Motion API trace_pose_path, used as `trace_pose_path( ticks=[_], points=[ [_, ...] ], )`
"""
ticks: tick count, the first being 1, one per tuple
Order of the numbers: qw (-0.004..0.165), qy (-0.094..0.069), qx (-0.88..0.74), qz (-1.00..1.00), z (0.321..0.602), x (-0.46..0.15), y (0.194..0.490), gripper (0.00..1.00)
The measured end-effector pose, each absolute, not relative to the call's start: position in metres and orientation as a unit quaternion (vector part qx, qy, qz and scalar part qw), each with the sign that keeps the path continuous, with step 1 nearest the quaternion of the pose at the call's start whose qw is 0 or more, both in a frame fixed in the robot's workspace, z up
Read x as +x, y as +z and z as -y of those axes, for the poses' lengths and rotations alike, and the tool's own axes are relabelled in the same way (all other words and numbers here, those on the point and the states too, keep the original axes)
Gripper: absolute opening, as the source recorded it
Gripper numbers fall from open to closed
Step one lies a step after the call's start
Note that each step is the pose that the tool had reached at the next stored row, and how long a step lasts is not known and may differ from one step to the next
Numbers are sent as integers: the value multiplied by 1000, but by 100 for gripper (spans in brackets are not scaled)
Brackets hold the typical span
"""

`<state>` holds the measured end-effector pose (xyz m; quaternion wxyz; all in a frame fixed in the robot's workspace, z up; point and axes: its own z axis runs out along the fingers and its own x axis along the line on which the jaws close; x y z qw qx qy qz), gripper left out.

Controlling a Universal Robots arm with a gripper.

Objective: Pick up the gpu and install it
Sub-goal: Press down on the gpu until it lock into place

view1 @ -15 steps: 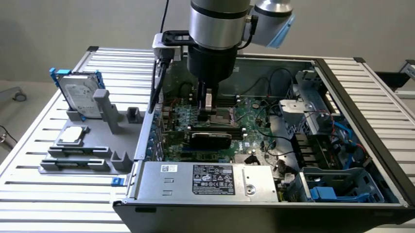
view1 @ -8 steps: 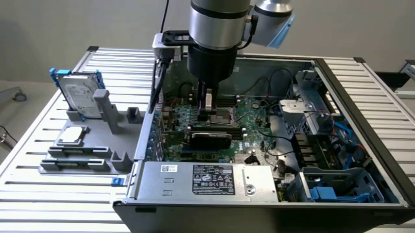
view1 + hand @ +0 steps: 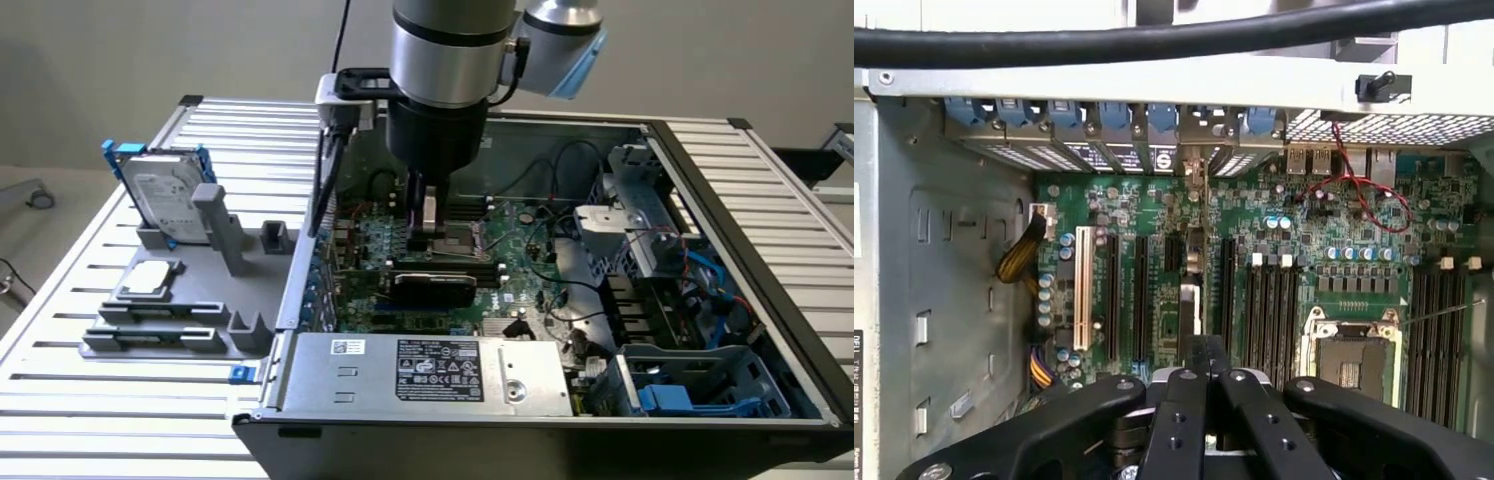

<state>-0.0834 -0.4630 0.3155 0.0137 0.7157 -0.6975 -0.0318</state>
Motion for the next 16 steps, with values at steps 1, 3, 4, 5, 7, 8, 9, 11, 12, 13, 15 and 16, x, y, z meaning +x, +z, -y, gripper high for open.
trace_pose_path(
  ticks=[1, 3, 4, 5, 7, 8, 9, 11, 12, 13, 15, 16],
  points=[
    [14, -32, 716, 698, 462, -83, 314, 11],
    [14, -32, 716, 698, 461, -84, 310, 11],
    [14, -32, 716, 698, 460, -84, 308, 11],
    [14, -32, 716, 698, 460, -84, 306, 11],
    [14, -32, 716, 698, 460, -86, 303, 11],
    [14, -32, 716, 698, 460, -86, 301, 11],
    [14, -32, 716, 698, 459, -87, 299, 11],
    [14, -32, 716, 698, 459, -88, 295, 11],
    [14, -32, 716, 698, 459, -88, 294, 11],
    [14, -32, 716, 698, 459, -88, 292, 11],
    [14, -32, 716, 697, 459, -89, 288, 11],
    [14, -32, 716, 698, 458, -89, 286, 11]
  ],
)
